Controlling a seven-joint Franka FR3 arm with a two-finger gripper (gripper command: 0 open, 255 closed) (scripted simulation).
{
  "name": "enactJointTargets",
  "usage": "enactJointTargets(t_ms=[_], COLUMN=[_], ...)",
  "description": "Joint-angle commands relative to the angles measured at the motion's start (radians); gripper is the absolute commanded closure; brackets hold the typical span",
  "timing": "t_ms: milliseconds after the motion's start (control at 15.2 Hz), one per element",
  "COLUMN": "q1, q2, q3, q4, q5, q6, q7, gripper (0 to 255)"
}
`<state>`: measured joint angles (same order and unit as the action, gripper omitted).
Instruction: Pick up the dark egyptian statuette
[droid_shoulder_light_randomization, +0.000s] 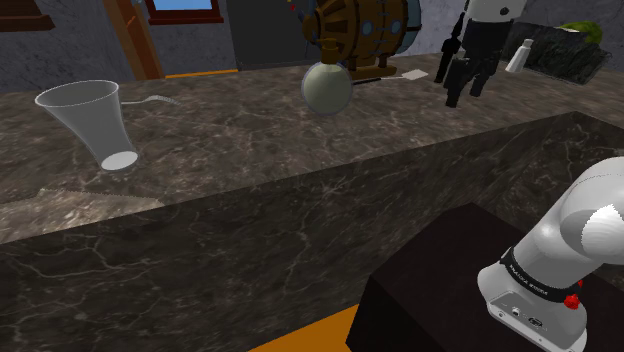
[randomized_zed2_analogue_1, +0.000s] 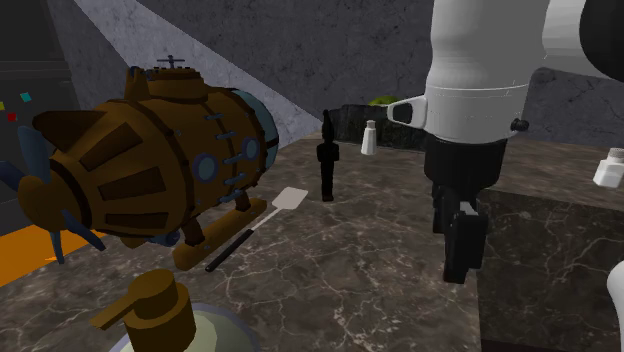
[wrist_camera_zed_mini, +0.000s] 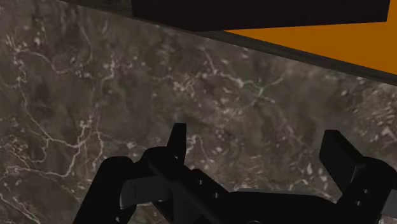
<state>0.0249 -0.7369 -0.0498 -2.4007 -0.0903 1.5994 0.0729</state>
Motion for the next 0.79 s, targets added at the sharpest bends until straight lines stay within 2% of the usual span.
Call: enactJointTargets(t_ms=[0,396,726], q1=[0.0,-0.007,0.006], q2=[0.0,0.092,0.205], q3=[0.0,-0.146,-0.264], q4=[0.0,0.118,0.255], q5=[0.0,-0.064,-0.077], q6=[0.0,0.031,0.052], q7=[0.0,-0.227,-0.418], gripper=[0,0,0])
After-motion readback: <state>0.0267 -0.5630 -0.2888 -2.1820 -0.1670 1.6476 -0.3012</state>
